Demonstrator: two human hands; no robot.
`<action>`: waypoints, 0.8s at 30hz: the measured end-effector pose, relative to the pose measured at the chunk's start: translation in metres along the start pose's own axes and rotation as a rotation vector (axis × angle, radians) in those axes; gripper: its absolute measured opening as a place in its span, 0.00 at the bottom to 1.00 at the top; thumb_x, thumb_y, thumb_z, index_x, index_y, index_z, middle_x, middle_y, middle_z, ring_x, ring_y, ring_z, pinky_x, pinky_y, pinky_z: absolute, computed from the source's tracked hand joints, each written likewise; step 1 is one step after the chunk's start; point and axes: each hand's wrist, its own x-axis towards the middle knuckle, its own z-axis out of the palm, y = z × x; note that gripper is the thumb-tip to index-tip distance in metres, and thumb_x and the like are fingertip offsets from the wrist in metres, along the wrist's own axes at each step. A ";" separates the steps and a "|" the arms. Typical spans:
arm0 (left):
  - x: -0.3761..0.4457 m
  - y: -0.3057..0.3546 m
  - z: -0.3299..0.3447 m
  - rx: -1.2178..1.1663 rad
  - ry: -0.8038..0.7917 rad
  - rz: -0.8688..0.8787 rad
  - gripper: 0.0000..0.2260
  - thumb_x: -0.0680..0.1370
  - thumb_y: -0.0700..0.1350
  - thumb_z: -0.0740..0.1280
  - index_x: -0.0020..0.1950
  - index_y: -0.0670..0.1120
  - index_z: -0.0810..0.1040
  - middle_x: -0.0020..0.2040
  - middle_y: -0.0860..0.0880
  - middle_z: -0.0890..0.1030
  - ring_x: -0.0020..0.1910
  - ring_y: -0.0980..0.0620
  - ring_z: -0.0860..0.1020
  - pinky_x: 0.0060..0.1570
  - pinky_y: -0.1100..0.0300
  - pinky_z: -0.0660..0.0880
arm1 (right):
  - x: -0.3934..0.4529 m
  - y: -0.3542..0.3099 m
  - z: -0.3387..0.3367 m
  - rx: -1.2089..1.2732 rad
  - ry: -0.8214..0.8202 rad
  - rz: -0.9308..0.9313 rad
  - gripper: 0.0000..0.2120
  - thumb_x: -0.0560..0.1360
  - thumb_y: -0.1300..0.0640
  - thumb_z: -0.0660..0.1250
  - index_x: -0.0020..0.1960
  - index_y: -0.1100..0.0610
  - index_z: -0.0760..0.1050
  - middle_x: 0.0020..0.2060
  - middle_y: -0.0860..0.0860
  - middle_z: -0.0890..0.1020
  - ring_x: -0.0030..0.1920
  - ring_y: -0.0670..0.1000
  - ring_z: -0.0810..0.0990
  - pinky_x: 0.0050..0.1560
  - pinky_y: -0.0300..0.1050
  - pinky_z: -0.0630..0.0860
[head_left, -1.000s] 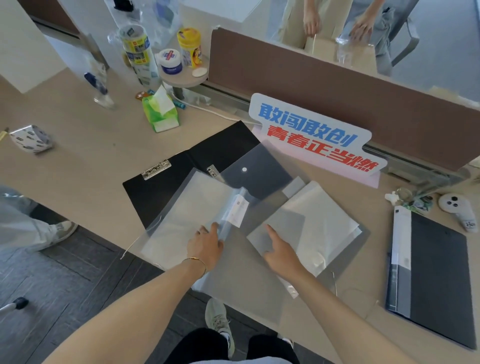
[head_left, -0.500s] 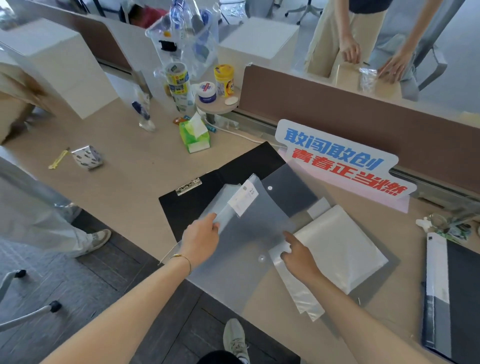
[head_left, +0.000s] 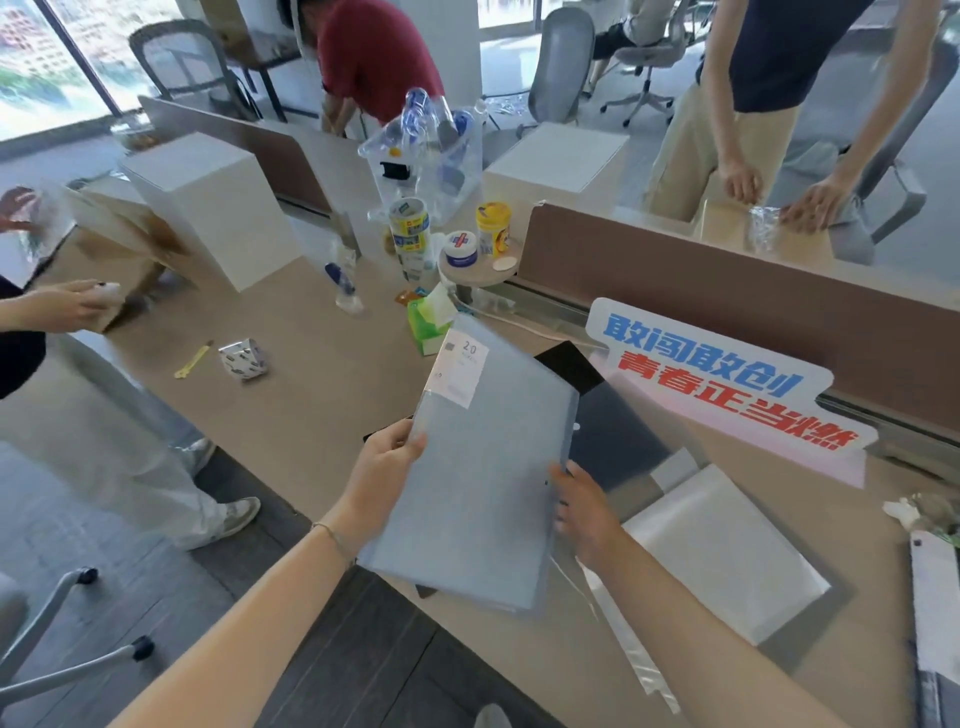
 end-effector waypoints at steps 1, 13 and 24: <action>0.000 -0.002 0.000 -0.027 0.010 -0.002 0.06 0.80 0.41 0.65 0.47 0.44 0.81 0.41 0.48 0.85 0.38 0.48 0.82 0.42 0.54 0.78 | -0.003 -0.003 0.000 0.039 0.014 -0.010 0.14 0.78 0.51 0.68 0.62 0.53 0.78 0.53 0.51 0.85 0.48 0.52 0.85 0.44 0.46 0.82; -0.008 -0.049 0.031 -0.068 0.056 -0.109 0.09 0.81 0.43 0.68 0.61 0.45 0.76 0.57 0.43 0.85 0.54 0.40 0.85 0.52 0.42 0.83 | -0.034 -0.031 -0.040 -0.217 0.200 -0.306 0.12 0.80 0.62 0.60 0.49 0.53 0.81 0.47 0.50 0.86 0.52 0.55 0.83 0.57 0.55 0.80; -0.013 -0.053 0.134 -0.028 -0.087 -0.208 0.11 0.81 0.47 0.68 0.63 0.51 0.76 0.56 0.48 0.85 0.54 0.46 0.85 0.50 0.47 0.82 | -0.090 -0.053 -0.143 -0.381 0.283 -0.468 0.13 0.82 0.62 0.58 0.61 0.50 0.76 0.52 0.47 0.85 0.53 0.47 0.84 0.48 0.38 0.80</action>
